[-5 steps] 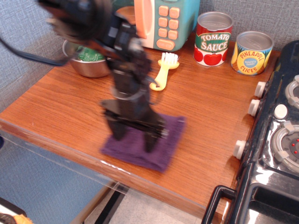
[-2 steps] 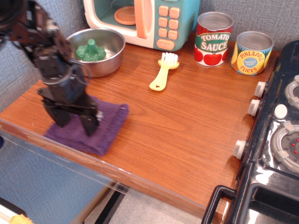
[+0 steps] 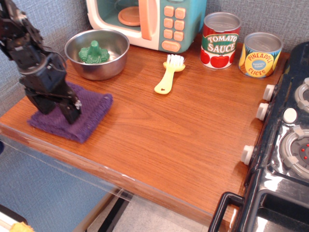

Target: Slide the towel to the lower left edge of the table

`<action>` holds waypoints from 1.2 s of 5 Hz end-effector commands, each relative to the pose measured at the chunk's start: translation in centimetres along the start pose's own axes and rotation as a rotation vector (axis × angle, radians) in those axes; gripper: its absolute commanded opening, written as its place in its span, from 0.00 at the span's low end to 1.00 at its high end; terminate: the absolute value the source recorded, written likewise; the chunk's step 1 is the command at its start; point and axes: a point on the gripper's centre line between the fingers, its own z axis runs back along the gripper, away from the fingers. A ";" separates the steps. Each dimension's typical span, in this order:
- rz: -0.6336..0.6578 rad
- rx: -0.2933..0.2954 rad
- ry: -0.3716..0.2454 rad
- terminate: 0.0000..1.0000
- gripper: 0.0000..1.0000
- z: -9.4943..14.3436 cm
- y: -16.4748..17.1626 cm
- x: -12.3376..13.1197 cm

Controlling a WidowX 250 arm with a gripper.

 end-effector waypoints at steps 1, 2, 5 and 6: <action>-0.026 0.010 0.000 0.00 1.00 0.6 1.6 -0.9; -0.031 -0.022 -0.049 0.00 1.00 3.5 0.3 1.2; -0.090 -0.034 -0.061 0.00 1.00 9.2 -3.1 5.0; -0.076 -0.002 -0.010 0.00 1.00 8.9 -5.5 4.2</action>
